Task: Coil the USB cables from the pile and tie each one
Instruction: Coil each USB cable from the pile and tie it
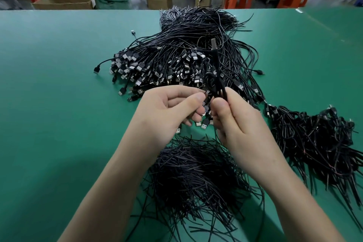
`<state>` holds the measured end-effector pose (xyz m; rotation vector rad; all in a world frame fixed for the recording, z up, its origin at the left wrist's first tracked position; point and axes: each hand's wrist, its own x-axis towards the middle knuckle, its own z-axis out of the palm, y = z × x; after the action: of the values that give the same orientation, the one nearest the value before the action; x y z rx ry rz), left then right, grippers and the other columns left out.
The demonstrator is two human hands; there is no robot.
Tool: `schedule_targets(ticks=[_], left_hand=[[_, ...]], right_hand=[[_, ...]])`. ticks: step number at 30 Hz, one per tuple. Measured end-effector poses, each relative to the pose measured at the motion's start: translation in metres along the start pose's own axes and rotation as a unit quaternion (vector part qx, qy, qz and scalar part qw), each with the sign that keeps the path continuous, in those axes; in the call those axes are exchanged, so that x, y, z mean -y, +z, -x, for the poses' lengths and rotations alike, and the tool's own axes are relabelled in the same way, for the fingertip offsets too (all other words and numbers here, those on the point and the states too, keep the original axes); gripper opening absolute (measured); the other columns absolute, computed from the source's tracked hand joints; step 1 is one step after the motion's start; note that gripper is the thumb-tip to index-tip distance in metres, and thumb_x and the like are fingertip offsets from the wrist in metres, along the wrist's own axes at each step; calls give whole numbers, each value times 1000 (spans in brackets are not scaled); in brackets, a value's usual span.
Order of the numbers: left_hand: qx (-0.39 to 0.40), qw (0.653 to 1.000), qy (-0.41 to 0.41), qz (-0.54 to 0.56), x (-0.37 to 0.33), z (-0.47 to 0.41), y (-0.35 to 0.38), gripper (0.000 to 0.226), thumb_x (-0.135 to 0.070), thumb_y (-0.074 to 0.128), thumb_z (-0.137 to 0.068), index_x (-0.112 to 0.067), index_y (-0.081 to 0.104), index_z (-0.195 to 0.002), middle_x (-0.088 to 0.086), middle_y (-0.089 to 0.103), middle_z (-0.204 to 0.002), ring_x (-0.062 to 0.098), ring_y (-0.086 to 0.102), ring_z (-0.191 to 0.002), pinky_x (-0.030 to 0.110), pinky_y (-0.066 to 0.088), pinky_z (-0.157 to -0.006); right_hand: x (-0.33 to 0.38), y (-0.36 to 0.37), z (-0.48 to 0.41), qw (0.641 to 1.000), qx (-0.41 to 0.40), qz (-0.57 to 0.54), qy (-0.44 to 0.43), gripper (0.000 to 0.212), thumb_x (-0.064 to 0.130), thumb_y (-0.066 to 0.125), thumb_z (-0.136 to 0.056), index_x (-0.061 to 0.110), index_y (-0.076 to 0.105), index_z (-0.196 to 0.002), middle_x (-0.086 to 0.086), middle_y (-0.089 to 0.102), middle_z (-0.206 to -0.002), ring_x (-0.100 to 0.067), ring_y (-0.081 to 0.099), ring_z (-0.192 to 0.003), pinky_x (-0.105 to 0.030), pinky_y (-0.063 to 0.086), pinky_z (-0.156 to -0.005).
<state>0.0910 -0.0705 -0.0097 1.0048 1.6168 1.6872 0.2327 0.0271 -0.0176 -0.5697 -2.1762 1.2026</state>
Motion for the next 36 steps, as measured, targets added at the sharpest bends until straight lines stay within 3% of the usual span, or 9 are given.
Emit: schedule_targets(ticks=[5,8,12,17,22,27,32,34,36], left_hand=[[9,999,-16,44,1,0,7,10,-10,68,-97,-13,77,-93,3,77,-76,7,68,-65,18,54,-62],[36,994,-33,93,1,0,7,14,-16,68,-94,-15,81,-93,2,77,-81,6,67,-70,16,54,-67],[73,989,-44,121,3,1,6,19,-17,74,-88,-27,84,-101,1,80,-94,4,71,-86,16,56,-80],[75,987,-10,141,6,1,14,25,-25,77,-80,-34,83,-102,-2,80,-109,7,73,-107,15,53,-92],[61,988,19,142,11,-2,13,25,-17,74,-81,-32,84,-98,-9,78,-103,4,70,-101,17,53,-90],[48,985,57,155,17,-5,16,21,-14,82,-76,-22,85,-96,-6,74,-100,11,69,-93,23,56,-85],[20,985,95,142,21,-5,19,18,-21,78,-80,-17,84,-97,0,70,-109,16,69,-94,28,57,-83],[36,982,103,151,22,-4,20,17,-18,75,-86,-12,82,-100,6,67,-111,21,70,-79,32,60,-71],[47,985,98,135,23,-4,20,18,-20,73,-88,-7,80,-99,3,67,-105,22,67,-75,37,58,-72]], right_hand=[[-1,1,2,994,9,107,-11,30,55,29,-102,32,42,-89,11,54,-67,-9,41,-50,-30,35,-48],[0,0,2,992,-6,125,-4,33,56,27,-102,29,42,-88,11,55,-70,-11,44,-52,-30,35,-51],[2,-4,0,999,-5,50,5,28,42,35,-106,28,47,-86,19,55,-69,-5,46,-57,-21,37,-53],[5,-5,0,999,3,-48,10,31,40,35,-108,33,45,-80,18,48,-64,-4,38,-59,-32,33,-58],[10,-5,0,995,29,-94,12,30,41,36,-104,30,47,-78,16,45,-64,-2,39,-56,-19,33,-52],[12,-7,0,988,59,-139,23,33,29,37,-110,25,50,-79,14,46,-65,0,42,-53,-11,33,-49],[16,-10,2,990,76,-116,15,34,33,37,-110,19,48,-81,9,48,-64,-3,40,-53,-20,35,-48],[19,-14,1,989,97,-113,19,35,35,36,-109,16,48,-83,4,51,-64,-12,44,-51,-33,39,-45],[19,-19,1,983,130,-122,33,35,34,34,-109,12,49,-87,0,56,-63,-22,47,-48,-45,40,-48]])
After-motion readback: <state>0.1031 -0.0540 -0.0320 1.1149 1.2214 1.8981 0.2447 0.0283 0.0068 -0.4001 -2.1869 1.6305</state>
